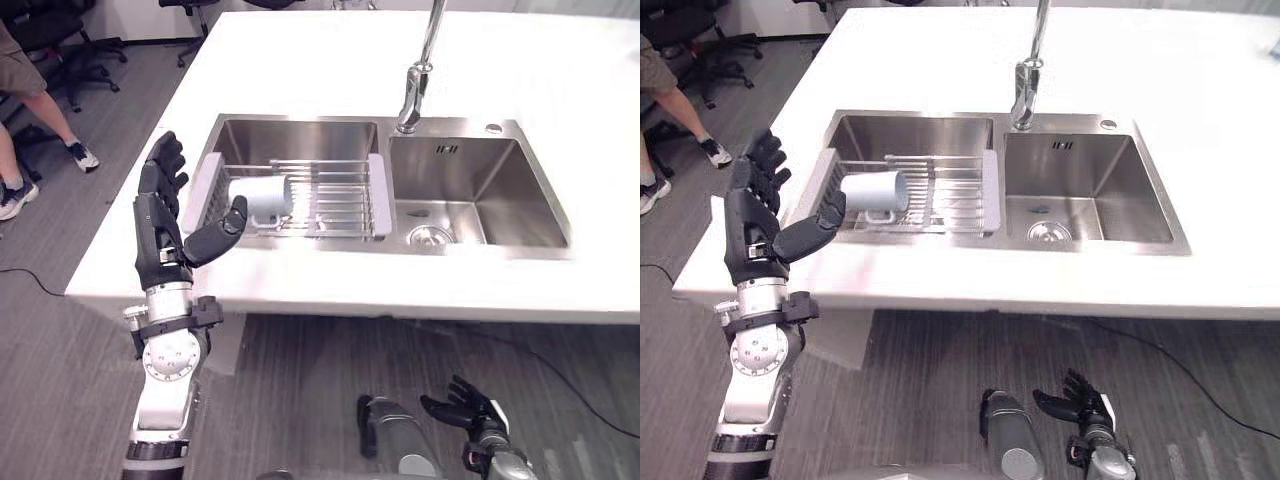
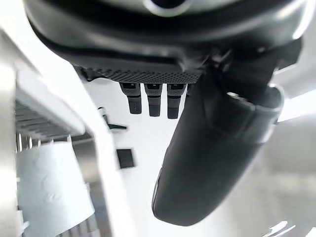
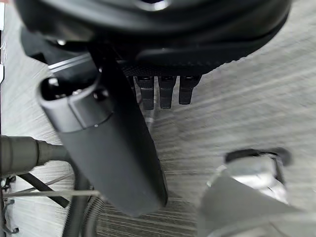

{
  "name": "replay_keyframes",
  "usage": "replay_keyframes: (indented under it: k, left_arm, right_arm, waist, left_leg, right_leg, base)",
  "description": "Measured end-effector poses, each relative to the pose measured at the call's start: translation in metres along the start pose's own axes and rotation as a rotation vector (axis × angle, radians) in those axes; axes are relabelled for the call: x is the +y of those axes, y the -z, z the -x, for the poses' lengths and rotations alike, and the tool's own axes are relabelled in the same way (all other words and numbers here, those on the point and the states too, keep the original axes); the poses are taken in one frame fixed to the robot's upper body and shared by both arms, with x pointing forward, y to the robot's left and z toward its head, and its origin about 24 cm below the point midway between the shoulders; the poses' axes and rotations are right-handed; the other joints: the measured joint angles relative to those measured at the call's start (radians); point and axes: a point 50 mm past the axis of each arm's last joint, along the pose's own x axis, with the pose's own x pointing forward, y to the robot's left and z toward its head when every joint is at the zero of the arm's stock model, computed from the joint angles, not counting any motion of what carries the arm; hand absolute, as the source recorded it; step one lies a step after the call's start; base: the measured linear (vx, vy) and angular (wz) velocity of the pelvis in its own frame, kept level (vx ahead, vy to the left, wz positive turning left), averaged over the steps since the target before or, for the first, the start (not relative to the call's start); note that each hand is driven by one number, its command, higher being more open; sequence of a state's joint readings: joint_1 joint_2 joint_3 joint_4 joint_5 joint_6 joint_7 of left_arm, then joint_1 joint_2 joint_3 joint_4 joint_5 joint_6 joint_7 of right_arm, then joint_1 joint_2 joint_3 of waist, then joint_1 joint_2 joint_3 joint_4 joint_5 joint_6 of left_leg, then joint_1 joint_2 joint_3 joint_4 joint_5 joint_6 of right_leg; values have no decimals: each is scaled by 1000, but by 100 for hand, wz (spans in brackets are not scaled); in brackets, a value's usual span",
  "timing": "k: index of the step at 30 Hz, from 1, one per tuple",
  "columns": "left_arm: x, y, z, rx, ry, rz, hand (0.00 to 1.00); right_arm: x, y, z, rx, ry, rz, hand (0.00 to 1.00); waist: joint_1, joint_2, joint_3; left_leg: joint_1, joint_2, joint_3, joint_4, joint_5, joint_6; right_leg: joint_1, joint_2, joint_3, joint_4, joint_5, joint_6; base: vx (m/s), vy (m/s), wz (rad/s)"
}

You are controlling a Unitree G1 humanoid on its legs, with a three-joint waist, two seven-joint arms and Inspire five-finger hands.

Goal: Walk over to the sink, pick up the cup, carry it to the dishwasher, place the cup inside the dishwasher, then close the dishwasher door

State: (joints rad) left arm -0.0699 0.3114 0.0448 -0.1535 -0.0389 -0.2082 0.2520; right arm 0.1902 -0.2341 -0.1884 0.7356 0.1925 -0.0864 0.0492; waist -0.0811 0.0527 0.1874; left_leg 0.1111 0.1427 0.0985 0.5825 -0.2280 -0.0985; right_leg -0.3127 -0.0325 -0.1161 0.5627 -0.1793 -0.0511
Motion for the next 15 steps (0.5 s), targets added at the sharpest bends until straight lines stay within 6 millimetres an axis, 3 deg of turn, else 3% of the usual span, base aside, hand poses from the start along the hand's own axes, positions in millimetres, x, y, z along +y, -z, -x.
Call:
replay_keyframes:
  k: [1, 2, 4, 5, 8, 9, 10, 11, 12, 15]
  left_arm:
    - [-7, -3, -4, -17, 68, -10, 90]
    - [-12, -7, -6, -40, 154, -45, 90]
    - [-12, -12, -10, -73, 245, -100, 90]
    - [-12, -17, -12, -103, 285, -132, 90]
    - [-13, -25, -20, -156, 367, -194, 90]
    - [-16, -25, -20, -159, 384, -203, 90]
    - [-21, -24, -19, -161, 424, -215, 90]
    - [-24, -22, -17, -158, 456, -232, 90]
    - [-27, -16, -14, -133, 507, -255, 90]
    - [-28, 0, -6, -56, 593, -301, 90]
  right_arm:
    - [-2, -3, 3, -24, -3, 6, 90]
    - [-4, -3, 8, -40, -3, 11, 90]
    - [-6, -14, 8, -92, -8, 26, 90]
    - [-8, -21, 8, -120, -10, 38, 90]
    - [-10, -22, 8, -120, -18, 53, 90]
    - [-11, -19, 9, -111, -18, 62, 90]
    - [-16, -13, 13, -90, -14, 82, 90]
    - [-16, -7, 14, -66, -15, 86, 90]
    - [-9, 3, 14, -28, -28, 80, 90]
    - [-6, 12, 18, 0, -36, 74, 90]
  waist:
    - [2, 0, 2]
    - [13, -2, 3]
    - [14, -1, 3]
    - [23, -8, 6]
    - [36, -8, 6]
    - [36, -6, 5]
    - [35, 15, -5]
    - [35, 24, -8]
    - [32, -16, -5]
    - [38, -29, -8]
  left_leg:
    - [-83, 41, -8, 204, 27, 5]
    - [-144, 78, 12, 343, 8, 8]
    - [-210, 103, 53, 382, -36, 9]
    - [-241, 98, 75, 306, -49, 33]
    - [-285, 56, 100, -1, -35, 44]
    - [-285, 43, 100, -69, 3, 47]
    - [-285, 33, 95, -187, 163, 50]
    - [-266, 32, 93, -208, 147, 18]
    - [-239, -10, 94, -253, 145, 26]
    - [-224, -47, 104, -303, 155, 40]
  right_leg:
    - [83, 14, -2, -63, -5, -6]
    - [164, 27, -5, -130, -6, -6]
    - [249, 26, -3, -190, -7, -9]
    - [273, 17, 9, -215, -9, -9]
    - [296, -18, 29, -213, -37, 20]
    - [298, -21, 29, -203, -48, 29]
    - [296, -14, 26, -175, -80, 50]
    - [295, -16, 27, -142, -113, 61]
    - [290, -56, 28, -113, -139, 77]
    - [292, -82, 32, -133, -140, 85]
  base:
    - [541, -238, 29]
    - [398, -171, 16]
    - [371, -123, -12]
    - [276, -36, -24]
    - [209, 72, -15]
    - [190, 135, 9]
    - [196, 176, 9]
    - [220, 175, 21]
    - [162, 136, 16]
    - [115, 80, 8]
